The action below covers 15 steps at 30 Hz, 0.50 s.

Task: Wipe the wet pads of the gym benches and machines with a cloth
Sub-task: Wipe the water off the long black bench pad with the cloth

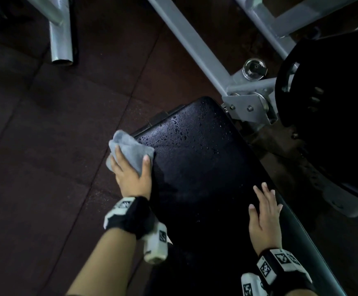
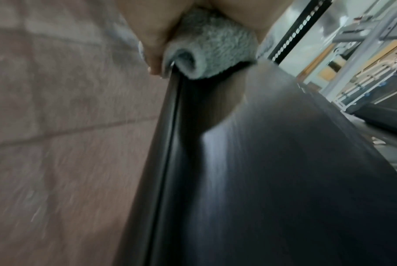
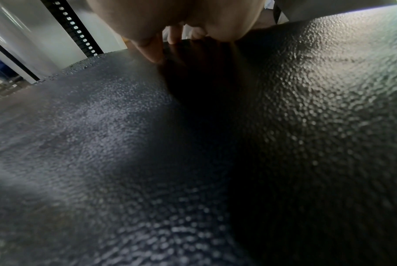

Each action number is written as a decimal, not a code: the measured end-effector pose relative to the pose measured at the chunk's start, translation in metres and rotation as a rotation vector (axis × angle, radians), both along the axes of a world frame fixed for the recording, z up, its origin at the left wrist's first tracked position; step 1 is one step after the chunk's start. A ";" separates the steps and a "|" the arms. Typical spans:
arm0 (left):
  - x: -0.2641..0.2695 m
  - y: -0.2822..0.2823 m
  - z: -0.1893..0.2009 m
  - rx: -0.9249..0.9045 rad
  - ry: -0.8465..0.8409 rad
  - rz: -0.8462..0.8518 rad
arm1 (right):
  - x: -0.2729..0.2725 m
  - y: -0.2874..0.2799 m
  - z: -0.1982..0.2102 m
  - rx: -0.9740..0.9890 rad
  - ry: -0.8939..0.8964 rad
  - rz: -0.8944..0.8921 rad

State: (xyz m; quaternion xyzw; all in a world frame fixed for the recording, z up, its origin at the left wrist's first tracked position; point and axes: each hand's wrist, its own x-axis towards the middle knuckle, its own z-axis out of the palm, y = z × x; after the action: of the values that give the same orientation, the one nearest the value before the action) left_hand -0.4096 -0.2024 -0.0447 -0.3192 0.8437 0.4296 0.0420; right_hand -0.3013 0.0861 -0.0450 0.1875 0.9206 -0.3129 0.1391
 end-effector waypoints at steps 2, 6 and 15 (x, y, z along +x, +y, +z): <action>-0.016 -0.010 0.000 -0.074 -0.038 -0.055 | 0.001 0.001 0.000 0.002 -0.009 0.009; -0.006 -0.005 0.001 -0.089 -0.086 -0.073 | 0.002 0.003 0.002 -0.011 -0.012 0.018; -0.022 0.006 0.005 -0.224 -0.217 -0.189 | -0.002 -0.003 0.004 0.004 -0.007 0.010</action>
State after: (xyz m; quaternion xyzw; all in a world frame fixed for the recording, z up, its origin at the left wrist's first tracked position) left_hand -0.4311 -0.1966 -0.0398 -0.2857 0.9031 0.2900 0.1369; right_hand -0.3033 0.0835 -0.0406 0.1845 0.9216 -0.3097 0.1436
